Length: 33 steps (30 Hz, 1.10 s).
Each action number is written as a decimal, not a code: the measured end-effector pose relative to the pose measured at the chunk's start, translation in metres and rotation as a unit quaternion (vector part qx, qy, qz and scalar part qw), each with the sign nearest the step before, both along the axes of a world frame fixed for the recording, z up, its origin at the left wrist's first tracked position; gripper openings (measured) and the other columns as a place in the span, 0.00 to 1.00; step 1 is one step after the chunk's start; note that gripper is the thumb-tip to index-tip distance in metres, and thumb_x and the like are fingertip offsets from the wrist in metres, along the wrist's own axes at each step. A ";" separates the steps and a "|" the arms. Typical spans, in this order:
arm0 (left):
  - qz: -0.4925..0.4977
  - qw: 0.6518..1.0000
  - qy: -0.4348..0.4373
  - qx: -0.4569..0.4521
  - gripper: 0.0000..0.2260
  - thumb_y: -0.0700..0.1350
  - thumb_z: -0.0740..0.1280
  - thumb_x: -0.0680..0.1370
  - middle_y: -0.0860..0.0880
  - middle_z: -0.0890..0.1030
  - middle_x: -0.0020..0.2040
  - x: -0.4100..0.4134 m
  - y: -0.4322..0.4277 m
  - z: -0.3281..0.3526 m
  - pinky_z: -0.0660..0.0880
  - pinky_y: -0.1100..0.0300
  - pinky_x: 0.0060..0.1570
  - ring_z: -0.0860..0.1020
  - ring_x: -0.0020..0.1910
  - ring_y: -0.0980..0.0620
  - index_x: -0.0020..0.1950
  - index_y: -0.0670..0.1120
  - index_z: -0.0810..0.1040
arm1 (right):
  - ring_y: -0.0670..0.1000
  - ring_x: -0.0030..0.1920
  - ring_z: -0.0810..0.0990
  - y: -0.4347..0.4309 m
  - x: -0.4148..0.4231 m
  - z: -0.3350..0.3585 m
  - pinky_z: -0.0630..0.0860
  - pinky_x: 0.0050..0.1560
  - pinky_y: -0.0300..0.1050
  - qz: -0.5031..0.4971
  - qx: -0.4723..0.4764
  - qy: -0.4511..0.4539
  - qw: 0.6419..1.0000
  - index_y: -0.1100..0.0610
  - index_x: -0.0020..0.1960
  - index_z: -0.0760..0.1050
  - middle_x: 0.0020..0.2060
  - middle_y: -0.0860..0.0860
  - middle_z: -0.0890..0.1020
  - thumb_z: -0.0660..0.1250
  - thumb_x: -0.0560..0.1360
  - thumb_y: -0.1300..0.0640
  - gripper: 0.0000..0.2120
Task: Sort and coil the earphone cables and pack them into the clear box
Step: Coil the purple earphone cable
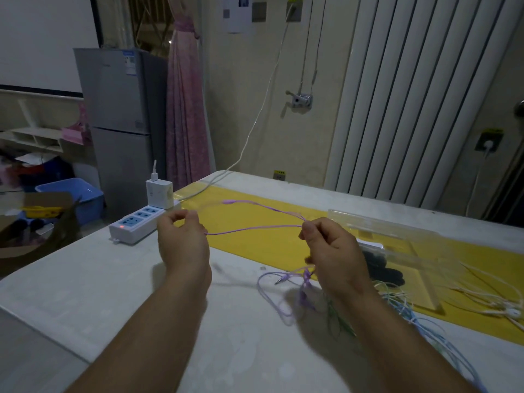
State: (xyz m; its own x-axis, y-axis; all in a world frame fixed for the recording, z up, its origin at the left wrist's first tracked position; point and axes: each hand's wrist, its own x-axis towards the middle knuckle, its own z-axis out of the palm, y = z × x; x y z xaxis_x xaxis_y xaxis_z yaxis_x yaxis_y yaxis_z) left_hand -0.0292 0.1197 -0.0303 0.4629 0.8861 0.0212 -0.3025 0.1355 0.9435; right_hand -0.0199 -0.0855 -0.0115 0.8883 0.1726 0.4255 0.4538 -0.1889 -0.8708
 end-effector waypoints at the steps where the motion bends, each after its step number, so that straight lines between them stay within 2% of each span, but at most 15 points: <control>1: -0.002 1.000 0.017 0.006 0.04 0.45 0.65 0.77 0.48 0.79 0.39 -0.001 -0.001 0.001 0.69 0.54 0.39 0.73 0.37 0.48 0.48 0.54 0.72 | 0.48 0.29 0.69 0.000 0.001 0.000 0.69 0.33 0.46 -0.002 0.001 0.006 1.000 0.55 0.39 0.75 0.25 0.47 0.71 0.61 0.80 0.52 0.13; 3: -0.002 0.997 0.065 0.040 0.10 0.42 0.67 0.75 0.48 0.78 0.47 -0.003 -0.002 0.003 0.72 0.52 0.44 0.75 0.43 0.48 0.53 0.54 0.72 | 0.43 0.27 0.66 0.000 0.002 -0.001 0.64 0.34 0.42 -0.007 -0.010 0.010 1.000 0.54 0.39 0.75 0.23 0.41 0.71 0.60 0.81 0.51 0.14; 5: 0.020 0.984 0.109 0.139 0.16 0.39 0.69 0.73 0.49 0.74 0.56 -0.007 -0.004 0.003 0.73 0.50 0.53 0.73 0.52 0.48 0.57 0.52 0.71 | 0.40 0.29 0.69 0.000 0.001 -0.001 0.64 0.34 0.41 -0.005 -0.029 0.009 1.000 0.54 0.40 0.76 0.25 0.37 0.74 0.60 0.81 0.52 0.13; 6: 0.023 0.974 0.106 0.199 0.17 0.38 0.69 0.72 0.50 0.73 0.57 -0.009 -0.007 0.003 0.72 0.50 0.55 0.73 0.54 0.48 0.57 0.51 0.72 | 0.39 0.31 0.70 0.001 0.000 -0.001 0.64 0.34 0.39 0.001 -0.037 0.009 0.999 0.54 0.40 0.77 0.28 0.37 0.76 0.60 0.81 0.52 0.13; 8: -0.015 0.952 0.057 0.300 0.15 0.40 0.68 0.70 0.54 0.73 0.53 -0.013 -0.013 0.003 0.71 0.53 0.53 0.73 0.53 0.51 0.55 0.53 0.74 | 0.39 0.34 0.73 0.002 -0.003 -0.001 0.67 0.35 0.37 0.010 -0.063 0.004 0.998 0.53 0.41 0.77 0.33 0.41 0.79 0.60 0.80 0.52 0.12; 10: -0.096 0.925 -0.006 0.367 0.12 0.46 0.66 0.70 0.59 0.75 0.51 -0.014 -0.021 0.004 0.71 0.55 0.51 0.74 0.52 0.55 0.52 0.55 0.77 | 0.43 0.38 0.74 0.002 -0.003 -0.004 0.71 0.40 0.42 0.004 -0.110 -0.014 0.994 0.51 0.41 0.77 0.36 0.48 0.80 0.61 0.80 0.52 0.11; 13: -0.217 0.871 -0.045 0.439 0.11 0.54 0.61 0.74 0.61 0.79 0.53 -0.014 -0.029 -0.001 0.71 0.54 0.56 0.75 0.57 0.58 0.53 0.59 0.79 | 0.44 0.39 0.75 0.003 -0.002 -0.007 0.73 0.44 0.47 -0.002 -0.157 -0.031 0.987 0.49 0.41 0.77 0.36 0.46 0.80 0.61 0.79 0.49 0.11; 16: -0.252 0.848 -0.017 0.466 0.13 0.57 0.60 0.74 0.63 0.79 0.55 -0.012 -0.029 -0.005 0.70 0.53 0.60 0.75 0.59 0.57 0.56 0.62 0.78 | 0.42 0.39 0.76 0.004 -0.003 -0.008 0.74 0.44 0.48 0.006 -0.172 -0.033 0.985 0.50 0.42 0.77 0.35 0.44 0.80 0.61 0.79 0.49 0.11; 24: -0.252 0.852 -0.026 0.457 0.13 0.55 0.62 0.71 0.65 0.77 0.56 -0.015 -0.030 -0.003 0.68 0.60 0.59 0.74 0.60 0.60 0.55 0.60 0.77 | 0.41 0.43 0.78 0.004 -0.005 -0.008 0.76 0.47 0.47 0.014 -0.178 -0.024 0.984 0.50 0.43 0.78 0.39 0.43 0.82 0.61 0.80 0.49 0.11; 29: -0.257 0.844 -0.015 0.470 0.14 0.48 0.65 0.70 0.65 0.77 0.57 -0.016 -0.029 -0.002 0.65 0.69 0.57 0.72 0.60 0.64 0.55 0.56 0.78 | 0.41 0.41 0.77 0.004 -0.004 -0.008 0.74 0.45 0.46 0.019 -0.175 -0.021 0.984 0.50 0.42 0.78 0.38 0.44 0.82 0.61 0.80 0.49 0.11; 33: -0.266 0.838 -0.015 0.476 0.15 0.48 0.64 0.71 0.69 0.76 0.57 -0.016 -0.030 -0.001 0.63 0.74 0.57 0.71 0.61 0.67 0.56 0.61 0.77 | 0.41 0.41 0.77 0.004 -0.004 -0.009 0.73 0.44 0.44 0.023 -0.177 -0.023 0.984 0.51 0.42 0.78 0.38 0.43 0.82 0.61 0.80 0.49 0.11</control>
State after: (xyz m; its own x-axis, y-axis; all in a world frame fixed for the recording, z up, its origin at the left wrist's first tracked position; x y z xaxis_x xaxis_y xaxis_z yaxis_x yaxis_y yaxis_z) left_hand -0.0453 0.0893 -0.0311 0.7736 0.1308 0.6200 -0.4632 -0.5509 0.6942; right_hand -0.0234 -0.0818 -0.0205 0.8568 0.3572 0.3720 0.5073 -0.4540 -0.7325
